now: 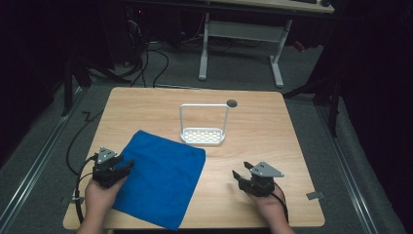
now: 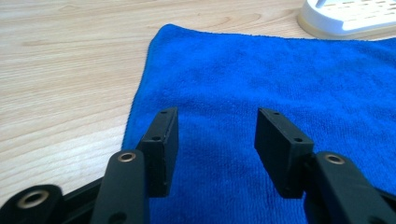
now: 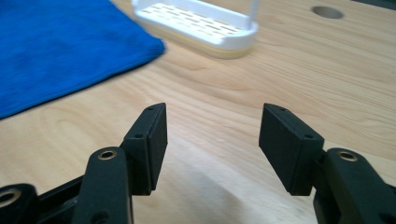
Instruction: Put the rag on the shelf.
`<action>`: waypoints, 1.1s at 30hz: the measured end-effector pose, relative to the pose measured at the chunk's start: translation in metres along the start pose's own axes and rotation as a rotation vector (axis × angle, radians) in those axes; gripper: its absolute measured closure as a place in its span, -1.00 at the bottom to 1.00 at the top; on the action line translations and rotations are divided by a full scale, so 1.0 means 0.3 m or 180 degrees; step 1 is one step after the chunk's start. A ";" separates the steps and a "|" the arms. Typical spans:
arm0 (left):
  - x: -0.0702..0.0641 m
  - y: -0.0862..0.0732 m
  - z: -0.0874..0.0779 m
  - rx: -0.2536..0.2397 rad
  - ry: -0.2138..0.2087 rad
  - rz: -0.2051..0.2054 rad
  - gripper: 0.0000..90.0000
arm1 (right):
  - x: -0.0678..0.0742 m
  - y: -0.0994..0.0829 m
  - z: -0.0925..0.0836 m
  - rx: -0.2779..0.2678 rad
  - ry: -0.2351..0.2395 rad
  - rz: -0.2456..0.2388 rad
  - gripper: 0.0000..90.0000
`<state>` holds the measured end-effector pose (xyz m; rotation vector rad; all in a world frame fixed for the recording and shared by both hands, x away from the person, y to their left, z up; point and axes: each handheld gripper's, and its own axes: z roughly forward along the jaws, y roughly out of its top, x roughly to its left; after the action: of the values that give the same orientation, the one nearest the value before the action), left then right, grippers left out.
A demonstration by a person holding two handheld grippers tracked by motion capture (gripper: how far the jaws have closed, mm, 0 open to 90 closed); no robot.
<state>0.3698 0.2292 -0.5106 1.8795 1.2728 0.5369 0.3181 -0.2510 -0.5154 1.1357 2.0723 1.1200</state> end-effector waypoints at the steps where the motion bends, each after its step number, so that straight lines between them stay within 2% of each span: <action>1: -0.001 0.001 0.000 0.0000 0.0015 0.0016 0.11 | -0.011 -0.002 -0.001 -0.0007 -0.0044 0.0012 -0.07; 5: -0.002 0.002 -0.003 -0.0034 0.0025 0.0038 0.09 | -0.022 -0.003 -0.004 -0.0014 -0.0072 0.0030 -0.07; 8: 0.000 -0.002 -0.008 -0.0085 -0.0036 0.0011 0.12 | -0.028 -0.004 -0.003 0.0002 -0.0084 0.0096 -0.04; 13: -0.010 -0.001 -0.009 -0.0127 -0.0078 0.0034 0.15 | -0.019 -0.010 0.018 0.0071 0.0007 0.0064 -0.01; 17: -0.010 -0.002 -0.007 -0.0116 -0.0075 0.0061 0.16 | -0.008 -0.006 0.024 0.0044 0.0049 0.0035 0.01; 20: -0.006 -0.002 -0.012 -0.0108 -0.0087 0.0069 0.17 | 0.022 0.014 0.031 0.0031 0.0082 -0.0090 0.03; 23: -0.005 -0.006 -0.014 -0.0110 -0.0099 0.0072 0.18 | 0.037 0.018 0.037 0.0010 0.0112 -0.0130 0.06; 24: -0.005 -0.011 -0.017 -0.0092 -0.0105 0.0093 0.19 | 0.055 0.020 0.046 0.0028 0.0133 -0.0188 0.10; 26: -0.004 -0.015 -0.023 -0.0077 -0.0094 0.0108 0.20 | 0.073 0.029 0.054 0.0049 0.0190 -0.0201 0.14; 29: 0.002 -0.025 -0.033 -0.0045 -0.0105 0.0117 0.31 | 0.094 0.044 0.058 0.0020 0.0245 -0.0253 0.21; 30: 0.009 -0.037 -0.040 0.0027 -0.0062 0.0109 0.41 | 0.117 0.061 0.063 -0.0006 0.0323 -0.0258 0.28; 33: 0.028 -0.058 -0.049 0.0132 -0.0060 0.0046 0.56 | 0.148 0.075 0.084 0.0003 0.0462 -0.0273 0.44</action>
<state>0.3527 0.2455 -0.5164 1.9251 1.2678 0.5029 0.3237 -0.1957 -0.5118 0.9817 2.2096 1.1908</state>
